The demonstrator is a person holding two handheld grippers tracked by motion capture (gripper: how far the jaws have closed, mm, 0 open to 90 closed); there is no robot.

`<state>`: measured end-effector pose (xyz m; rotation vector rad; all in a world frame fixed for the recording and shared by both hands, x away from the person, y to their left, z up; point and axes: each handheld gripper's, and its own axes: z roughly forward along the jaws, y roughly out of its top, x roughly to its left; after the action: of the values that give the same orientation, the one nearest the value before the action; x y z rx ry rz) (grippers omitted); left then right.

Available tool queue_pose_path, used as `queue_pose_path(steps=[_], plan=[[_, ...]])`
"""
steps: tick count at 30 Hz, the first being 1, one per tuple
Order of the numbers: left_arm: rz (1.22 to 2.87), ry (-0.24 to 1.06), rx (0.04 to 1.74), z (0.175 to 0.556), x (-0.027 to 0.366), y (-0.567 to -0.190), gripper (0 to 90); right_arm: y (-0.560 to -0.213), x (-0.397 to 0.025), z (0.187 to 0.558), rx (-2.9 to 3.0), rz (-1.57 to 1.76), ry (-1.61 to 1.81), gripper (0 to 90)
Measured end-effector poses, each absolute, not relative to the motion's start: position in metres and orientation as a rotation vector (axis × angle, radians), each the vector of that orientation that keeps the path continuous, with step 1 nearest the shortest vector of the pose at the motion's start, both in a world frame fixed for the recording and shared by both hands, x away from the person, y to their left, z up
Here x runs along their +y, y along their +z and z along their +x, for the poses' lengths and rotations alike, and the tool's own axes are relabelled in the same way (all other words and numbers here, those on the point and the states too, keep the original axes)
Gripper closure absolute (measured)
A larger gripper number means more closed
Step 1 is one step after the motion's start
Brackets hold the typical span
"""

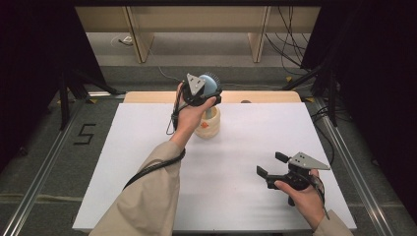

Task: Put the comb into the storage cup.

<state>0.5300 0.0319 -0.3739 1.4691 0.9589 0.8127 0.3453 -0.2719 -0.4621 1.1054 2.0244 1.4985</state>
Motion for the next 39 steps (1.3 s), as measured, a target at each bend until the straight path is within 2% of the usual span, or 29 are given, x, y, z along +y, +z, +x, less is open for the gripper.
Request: queue_pose_path(steps=[39], plan=[[1.455, 0.797, 0.986, 0.533, 0.033, -0.387, 19.8, -0.463, -0.271, 0.346, 2.027, 1.101, 1.502, 6.6]])
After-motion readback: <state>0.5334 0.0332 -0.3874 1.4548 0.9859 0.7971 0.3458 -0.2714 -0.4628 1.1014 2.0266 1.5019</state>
